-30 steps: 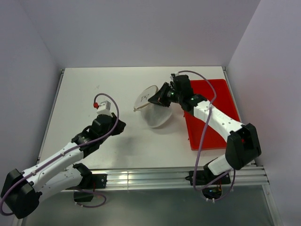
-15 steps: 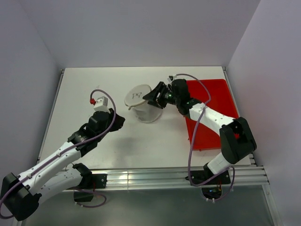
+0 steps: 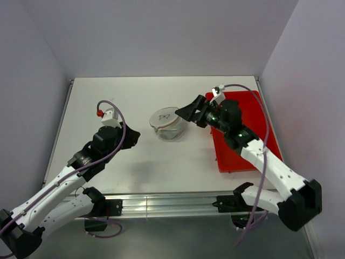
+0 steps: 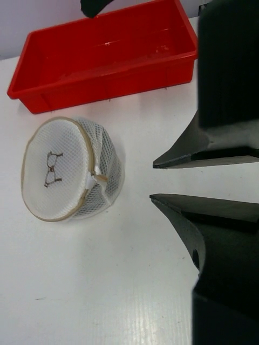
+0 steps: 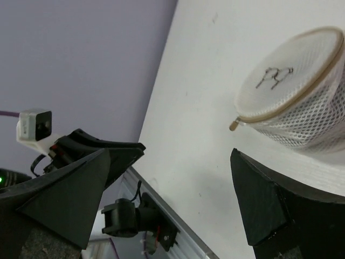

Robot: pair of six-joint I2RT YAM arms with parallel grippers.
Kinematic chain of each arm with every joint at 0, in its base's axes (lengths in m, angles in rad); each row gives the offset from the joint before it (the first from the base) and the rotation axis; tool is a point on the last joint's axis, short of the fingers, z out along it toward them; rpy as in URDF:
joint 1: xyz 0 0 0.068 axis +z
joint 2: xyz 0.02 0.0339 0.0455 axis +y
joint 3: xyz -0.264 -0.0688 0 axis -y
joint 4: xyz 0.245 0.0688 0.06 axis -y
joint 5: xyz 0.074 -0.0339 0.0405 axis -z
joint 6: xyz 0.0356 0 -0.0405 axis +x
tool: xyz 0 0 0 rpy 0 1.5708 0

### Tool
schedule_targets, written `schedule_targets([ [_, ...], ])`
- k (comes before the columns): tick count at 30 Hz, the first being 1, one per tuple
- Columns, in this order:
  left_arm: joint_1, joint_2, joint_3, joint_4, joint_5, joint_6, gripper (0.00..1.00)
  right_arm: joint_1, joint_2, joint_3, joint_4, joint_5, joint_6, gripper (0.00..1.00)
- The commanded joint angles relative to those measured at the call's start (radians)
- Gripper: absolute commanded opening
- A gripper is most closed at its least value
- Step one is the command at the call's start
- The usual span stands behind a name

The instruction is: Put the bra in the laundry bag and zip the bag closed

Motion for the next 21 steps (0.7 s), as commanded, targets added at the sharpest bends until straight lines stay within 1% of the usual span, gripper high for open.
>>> schedule_targets([
  [1, 0.004, -0.032, 0.073, -0.040, 0.019, 0.061, 0.32, 0.004, -0.137, 0.021, -0.104, 0.112, -0.109, 1.00],
  [2, 0.004, -0.049, 0.074, -0.046, 0.025, 0.068, 0.32, 0.004, -0.162, 0.018, -0.153, 0.135, -0.122, 1.00],
  [5, 0.004, -0.090, 0.073, -0.057, 0.041, 0.074, 0.34, 0.004, -0.257, -0.022, -0.217, 0.198, -0.165, 1.00],
  [6, 0.004, -0.098, 0.074, -0.068, 0.050, 0.074, 0.34, 0.004, -0.316, -0.039, -0.228, 0.213, -0.172, 1.00],
  [8, 0.004, -0.112, 0.082, -0.077, 0.056, 0.073, 0.35, 0.003, -0.386, -0.097, -0.236, 0.259, -0.189, 1.00],
  [9, 0.004, -0.117, 0.085, -0.083, 0.065, 0.073, 0.35, 0.003, -0.453, -0.115, -0.242, 0.278, -0.192, 1.00],
  [10, 0.004, -0.118, 0.087, -0.089, 0.067, 0.073, 0.38, 0.003, -0.484, -0.143, -0.250, 0.296, -0.194, 1.00],
  [12, 0.004, -0.126, 0.090, -0.097, 0.067, 0.068, 0.38, 0.004, -0.556, -0.163, -0.276, 0.326, -0.198, 1.00],
  [15, 0.003, -0.137, 0.085, -0.100, 0.067, 0.061, 0.39, 0.003, -0.616, -0.191, -0.310, 0.385, -0.200, 1.00],
  [21, 0.004, -0.138, 0.087, -0.105, 0.065, 0.056, 0.38, 0.003, -0.650, -0.208, -0.349, 0.413, -0.209, 1.00],
])
